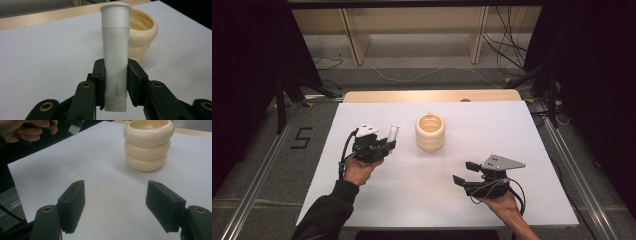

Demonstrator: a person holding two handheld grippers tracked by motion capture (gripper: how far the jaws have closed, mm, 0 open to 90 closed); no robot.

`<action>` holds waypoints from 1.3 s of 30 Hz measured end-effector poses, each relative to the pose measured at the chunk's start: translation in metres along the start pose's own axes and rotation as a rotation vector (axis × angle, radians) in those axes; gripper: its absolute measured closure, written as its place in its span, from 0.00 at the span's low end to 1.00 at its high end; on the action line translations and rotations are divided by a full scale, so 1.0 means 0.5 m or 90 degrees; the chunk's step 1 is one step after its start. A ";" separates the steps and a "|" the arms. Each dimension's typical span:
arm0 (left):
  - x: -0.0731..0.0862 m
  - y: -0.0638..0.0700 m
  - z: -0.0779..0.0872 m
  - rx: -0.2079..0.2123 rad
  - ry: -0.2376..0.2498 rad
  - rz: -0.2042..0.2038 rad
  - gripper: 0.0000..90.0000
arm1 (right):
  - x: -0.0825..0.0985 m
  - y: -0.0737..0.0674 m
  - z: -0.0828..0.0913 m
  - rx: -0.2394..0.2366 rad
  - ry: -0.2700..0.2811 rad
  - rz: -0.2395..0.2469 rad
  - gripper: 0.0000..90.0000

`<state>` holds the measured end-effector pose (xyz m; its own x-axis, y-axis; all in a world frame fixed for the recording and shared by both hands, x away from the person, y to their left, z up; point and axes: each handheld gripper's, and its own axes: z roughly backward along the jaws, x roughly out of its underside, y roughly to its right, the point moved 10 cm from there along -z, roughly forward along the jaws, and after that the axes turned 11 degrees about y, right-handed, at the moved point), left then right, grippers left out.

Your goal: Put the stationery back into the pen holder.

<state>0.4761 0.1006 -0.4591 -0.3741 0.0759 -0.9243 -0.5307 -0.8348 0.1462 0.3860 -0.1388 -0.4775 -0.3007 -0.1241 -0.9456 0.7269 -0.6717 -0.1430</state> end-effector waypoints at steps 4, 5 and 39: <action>-0.021 0.012 -0.024 0.007 0.033 0.002 0.78 | 0.000 0.002 0.005 0.002 0.001 -0.003 0.36; -0.027 0.016 -0.030 0.011 0.043 0.008 0.78 | 0.000 0.002 0.006 0.003 0.002 -0.003 0.36; -0.094 0.084 -0.196 0.033 0.175 0.048 0.78 | 0.004 0.011 0.025 0.004 0.009 -0.008 0.36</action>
<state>0.5457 0.0085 -0.4441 -0.1972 -0.1429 -0.9699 -0.5497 -0.8030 0.2301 0.3816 -0.1517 -0.4767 -0.3015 -0.1047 -0.9477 0.7192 -0.6775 -0.1539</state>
